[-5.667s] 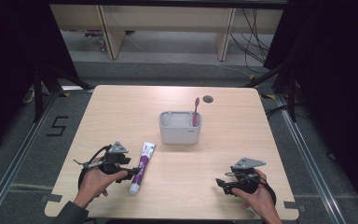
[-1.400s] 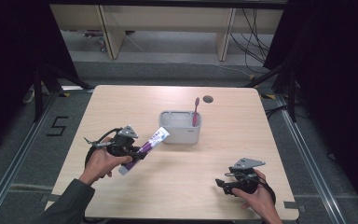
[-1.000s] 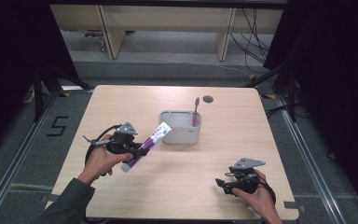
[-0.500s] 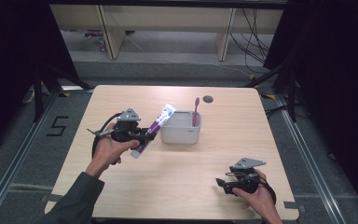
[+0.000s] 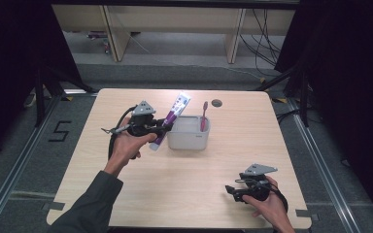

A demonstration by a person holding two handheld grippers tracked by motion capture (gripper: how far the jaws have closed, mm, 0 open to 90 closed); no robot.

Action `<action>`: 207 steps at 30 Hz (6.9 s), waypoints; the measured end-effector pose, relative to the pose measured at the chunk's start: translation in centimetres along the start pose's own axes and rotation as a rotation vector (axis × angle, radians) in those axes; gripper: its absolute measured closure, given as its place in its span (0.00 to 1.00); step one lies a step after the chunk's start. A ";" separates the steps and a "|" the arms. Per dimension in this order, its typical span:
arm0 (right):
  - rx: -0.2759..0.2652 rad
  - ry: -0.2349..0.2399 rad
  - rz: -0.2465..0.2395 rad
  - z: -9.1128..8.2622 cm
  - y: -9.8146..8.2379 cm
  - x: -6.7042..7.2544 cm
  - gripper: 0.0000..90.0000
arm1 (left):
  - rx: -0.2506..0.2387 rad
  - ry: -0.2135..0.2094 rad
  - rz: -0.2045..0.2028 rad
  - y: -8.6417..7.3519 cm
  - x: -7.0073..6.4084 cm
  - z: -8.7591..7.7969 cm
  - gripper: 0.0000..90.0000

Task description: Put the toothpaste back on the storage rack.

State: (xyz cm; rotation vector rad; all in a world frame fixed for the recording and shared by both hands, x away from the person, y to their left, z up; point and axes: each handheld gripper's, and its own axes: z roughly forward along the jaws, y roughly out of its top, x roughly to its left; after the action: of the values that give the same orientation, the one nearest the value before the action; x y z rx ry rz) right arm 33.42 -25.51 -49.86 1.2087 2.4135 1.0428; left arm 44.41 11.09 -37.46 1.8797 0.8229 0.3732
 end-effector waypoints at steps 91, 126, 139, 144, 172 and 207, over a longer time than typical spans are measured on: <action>-0.009 0.004 -0.003 0.2 -0.1 -0.2 0.28 | -0.182 0.092 -0.104 -2.2 1.2 10.5 0.76; 0.011 0.010 0.007 0.3 -0.1 -0.2 0.28 | -0.123 0.097 -0.057 -1.9 0.5 5.2 0.67; 0.008 0.007 0.000 0.3 -0.1 -0.2 0.28 | -0.112 0.113 -0.060 -2.5 1.4 3.4 0.60; 0.008 0.006 0.001 0.3 -0.1 -0.2 0.28 | -0.116 0.115 -0.058 -2.6 1.5 2.7 0.59; 0.013 0.003 -0.001 0.3 0.0 -0.3 0.28 | -0.076 0.103 -0.134 -6.0 2.4 -1.1 0.30; 0.016 0.010 0.007 0.4 0.0 -0.1 0.28 | 0.035 0.050 -0.055 -12.9 0.8 -5.3 0.21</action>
State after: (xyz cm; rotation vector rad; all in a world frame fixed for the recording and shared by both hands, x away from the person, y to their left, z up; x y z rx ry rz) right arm 33.66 -25.42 -50.17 1.2211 2.4313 1.0363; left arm 37.05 18.55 -46.67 1.8822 0.9186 0.3753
